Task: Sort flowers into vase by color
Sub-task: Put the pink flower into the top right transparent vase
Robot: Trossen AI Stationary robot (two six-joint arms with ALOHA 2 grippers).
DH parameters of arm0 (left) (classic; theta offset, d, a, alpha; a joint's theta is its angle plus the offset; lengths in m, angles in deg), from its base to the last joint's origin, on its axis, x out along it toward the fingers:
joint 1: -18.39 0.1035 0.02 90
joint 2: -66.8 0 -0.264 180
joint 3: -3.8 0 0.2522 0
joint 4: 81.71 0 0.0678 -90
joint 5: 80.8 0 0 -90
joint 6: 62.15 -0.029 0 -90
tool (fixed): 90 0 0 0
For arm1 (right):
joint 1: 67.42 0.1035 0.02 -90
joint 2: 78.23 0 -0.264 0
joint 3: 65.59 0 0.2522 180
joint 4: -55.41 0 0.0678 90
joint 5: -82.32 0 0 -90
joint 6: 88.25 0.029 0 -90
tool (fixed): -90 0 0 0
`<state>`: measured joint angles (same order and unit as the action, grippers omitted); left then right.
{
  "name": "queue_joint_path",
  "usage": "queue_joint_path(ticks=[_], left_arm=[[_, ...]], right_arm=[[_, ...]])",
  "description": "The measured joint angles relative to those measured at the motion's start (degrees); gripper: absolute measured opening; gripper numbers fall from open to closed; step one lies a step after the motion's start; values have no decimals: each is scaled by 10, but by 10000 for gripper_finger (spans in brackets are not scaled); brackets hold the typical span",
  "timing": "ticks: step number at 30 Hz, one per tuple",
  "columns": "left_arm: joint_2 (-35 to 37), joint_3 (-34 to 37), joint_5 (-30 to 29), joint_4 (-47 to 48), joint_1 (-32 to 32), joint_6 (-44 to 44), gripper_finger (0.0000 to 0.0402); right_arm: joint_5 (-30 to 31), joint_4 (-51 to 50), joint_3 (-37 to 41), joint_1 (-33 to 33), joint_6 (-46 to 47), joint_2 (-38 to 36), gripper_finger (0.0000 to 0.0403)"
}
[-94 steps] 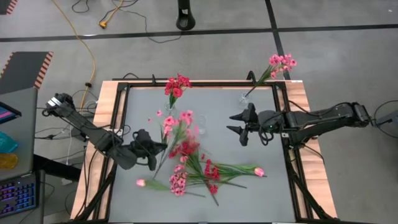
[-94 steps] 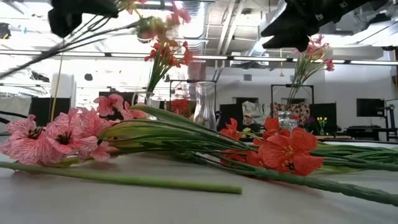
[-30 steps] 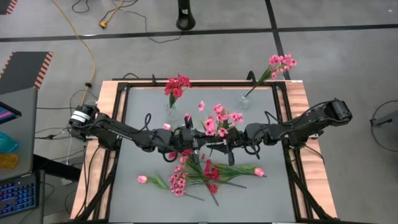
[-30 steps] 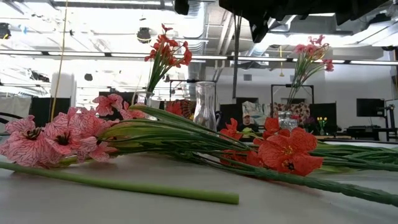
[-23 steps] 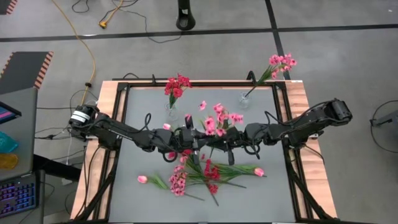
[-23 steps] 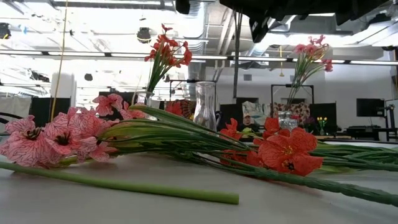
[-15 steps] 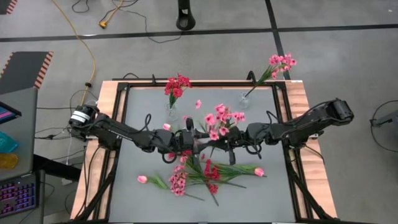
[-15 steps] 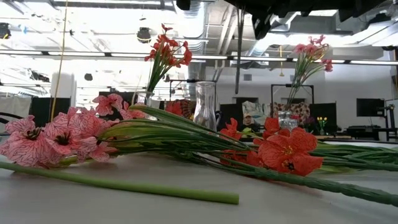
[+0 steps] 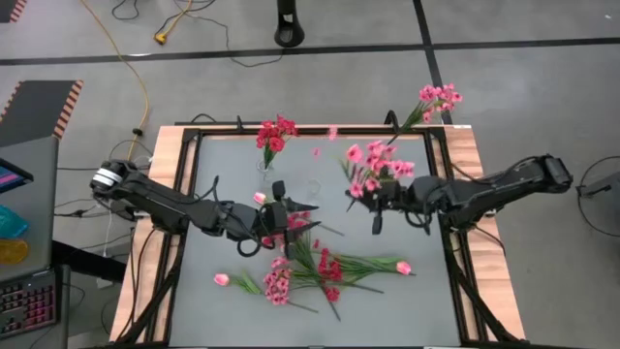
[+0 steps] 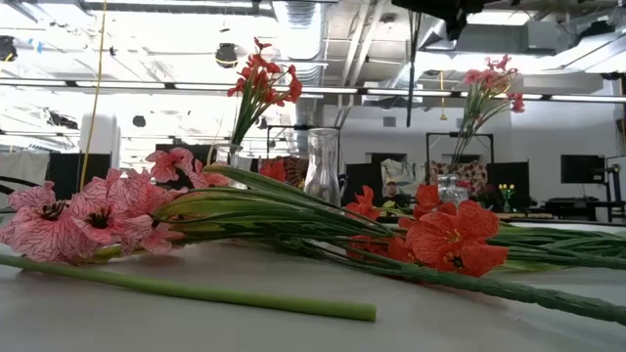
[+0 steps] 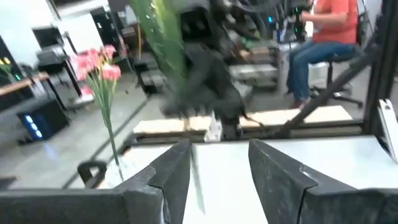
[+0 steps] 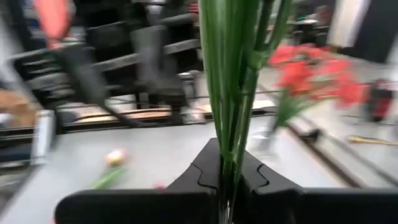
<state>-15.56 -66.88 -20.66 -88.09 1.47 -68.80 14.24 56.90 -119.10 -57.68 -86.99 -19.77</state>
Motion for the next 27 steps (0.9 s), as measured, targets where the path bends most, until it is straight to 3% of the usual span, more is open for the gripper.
queue_joint_path(ticks=[4, 11, 16, 22, 27], left_arm=[[15, 0, 10, 50, -6, 12, 152], [15, 7, 24, 59, -8, 16, 137], [15, 21, 24, 59, -5, 32, 132], [15, 27, 20, 58, -4, 43, 132], [15, 27, 20, 57, -4, 44, 132]], right_arm=[[7, -42, 0, -37, -26, -48, 24], [8, -93, 13, -142, -33, -116, 35], [10, -70, 60, -220, -34, -139, 26], [23, 38, 120, -297, -62, -142, 33], [25, 56, 132, -344, -87, -142, 33]])
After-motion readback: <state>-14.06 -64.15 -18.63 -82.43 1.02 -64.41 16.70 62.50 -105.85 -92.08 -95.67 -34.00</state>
